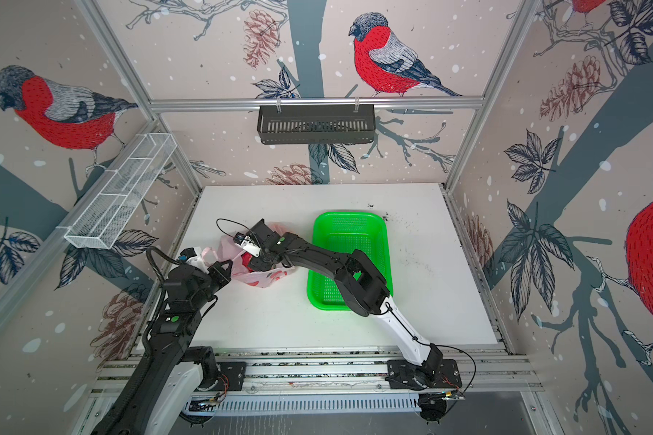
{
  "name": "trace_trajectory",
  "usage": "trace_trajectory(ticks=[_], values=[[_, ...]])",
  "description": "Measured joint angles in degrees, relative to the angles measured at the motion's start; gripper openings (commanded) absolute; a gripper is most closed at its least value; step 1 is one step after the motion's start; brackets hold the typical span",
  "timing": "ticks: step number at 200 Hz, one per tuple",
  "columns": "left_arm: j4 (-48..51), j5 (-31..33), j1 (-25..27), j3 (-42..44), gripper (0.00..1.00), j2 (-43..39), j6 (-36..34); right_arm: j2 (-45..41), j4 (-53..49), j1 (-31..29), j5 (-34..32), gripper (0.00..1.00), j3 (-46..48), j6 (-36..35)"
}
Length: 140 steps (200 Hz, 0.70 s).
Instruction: Untie the knot of the plastic bag and take out the fruit
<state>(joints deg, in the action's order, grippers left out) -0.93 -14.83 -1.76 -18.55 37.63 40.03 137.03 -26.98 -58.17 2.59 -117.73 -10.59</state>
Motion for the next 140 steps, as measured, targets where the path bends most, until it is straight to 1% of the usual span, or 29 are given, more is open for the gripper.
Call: trace_trajectory(ticks=[95, 125, 140], values=[[0.0, -0.1, 0.0, 0.5, 0.0, -0.9, 0.0, -1.8, -2.9, -0.1, 0.2, 0.08, 0.5, 2.1], [0.0, -0.2, 0.0, 0.6, 0.0, -0.8, 0.0, -2.5, -3.0, -0.1, 0.9, 0.08, 1.2, 3.4], [0.0, -0.2, 0.0, 0.6, 0.0, -0.6, -0.1, -2.5, -2.9, -0.2, 2.7, 0.12, 0.3, 3.8]])
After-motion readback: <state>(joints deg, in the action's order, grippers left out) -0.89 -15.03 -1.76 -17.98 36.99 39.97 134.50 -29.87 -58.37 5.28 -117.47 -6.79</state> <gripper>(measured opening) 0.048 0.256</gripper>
